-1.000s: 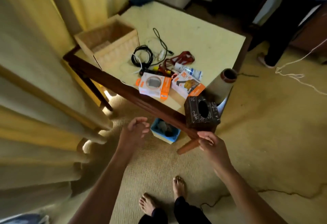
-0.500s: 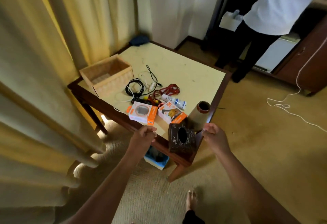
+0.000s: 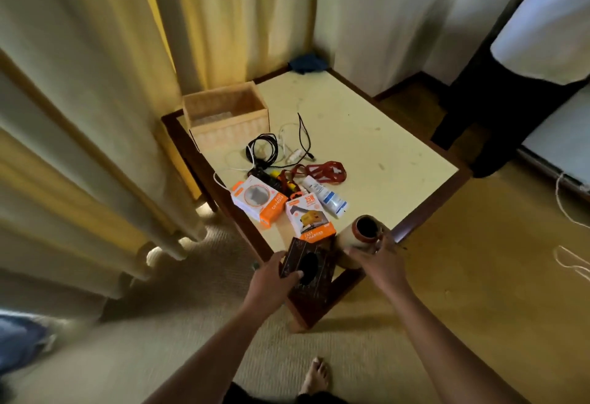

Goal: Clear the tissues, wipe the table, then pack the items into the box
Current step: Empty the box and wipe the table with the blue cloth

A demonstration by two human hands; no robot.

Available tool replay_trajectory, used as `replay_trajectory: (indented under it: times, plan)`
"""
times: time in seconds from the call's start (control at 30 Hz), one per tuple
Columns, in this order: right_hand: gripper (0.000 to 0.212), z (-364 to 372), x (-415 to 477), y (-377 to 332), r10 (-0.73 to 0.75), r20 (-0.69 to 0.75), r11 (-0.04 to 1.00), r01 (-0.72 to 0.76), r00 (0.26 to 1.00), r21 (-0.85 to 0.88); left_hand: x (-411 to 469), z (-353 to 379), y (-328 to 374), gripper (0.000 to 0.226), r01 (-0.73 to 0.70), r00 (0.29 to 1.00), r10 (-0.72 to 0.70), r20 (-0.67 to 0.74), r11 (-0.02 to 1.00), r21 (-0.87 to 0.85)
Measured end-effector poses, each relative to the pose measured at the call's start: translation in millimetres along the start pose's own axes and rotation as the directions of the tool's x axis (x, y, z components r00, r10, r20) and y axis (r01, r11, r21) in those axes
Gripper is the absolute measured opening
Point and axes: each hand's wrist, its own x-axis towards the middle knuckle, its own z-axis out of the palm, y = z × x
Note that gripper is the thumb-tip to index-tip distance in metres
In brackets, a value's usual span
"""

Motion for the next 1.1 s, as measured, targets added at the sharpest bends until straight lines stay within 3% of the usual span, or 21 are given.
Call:
replay_trajectory:
  times: [0.13, 0.37, 0.63, 0.7, 0.83, 0.93, 1.1]
  plan:
    - [0.088, -3, 10, 8, -0.034, 0.045, 0.999, 0.034, 0.998, 0.003, 3, 12, 2, 0.052, 0.039, 0.997, -0.041, -0.059, 0.999, -0.038]
    - [0.080, -11, 17, 7, -0.104, 0.069, 0.994, 0.106, 0.992, -0.026, 1, -10, 6, 0.034, 0.016, 0.995, -0.009, -0.097, 0.997, 0.074]
    - [0.080, -41, 30, -30, -0.231, 0.064, 0.966, 0.237, 0.971, -0.105, -3, -93, 31, 0.009, -0.031, 0.929, 0.038, -0.369, 0.999, 0.023]
    - [0.079, -44, 34, -45, -0.271, 0.046, 0.953, 0.275, 0.961, -0.126, 5, -116, 35, 0.011, -0.031, 0.908, 0.033, -0.417, 0.999, 0.012]
    - [0.076, -41, 45, -80, -0.350, 0.037, 0.923, 0.351, 0.936, -0.157, 35, -164, 31, 0.043, 0.018, 0.841, -0.010, -0.541, 1.000, 0.010]
    - [0.074, -29, 54, -109, -0.388, 0.041, 0.912, 0.390, 0.921, -0.129, 69, -200, 24, 0.054, 0.042, 0.818, -0.039, -0.575, 0.999, -0.007]
    - [0.071, 10, 83, -169, -0.378, 0.015, 0.921, 0.377, 0.926, -0.093, 137, -250, 12, 0.042, 0.147, 0.799, -0.144, -0.585, 0.988, -0.043]
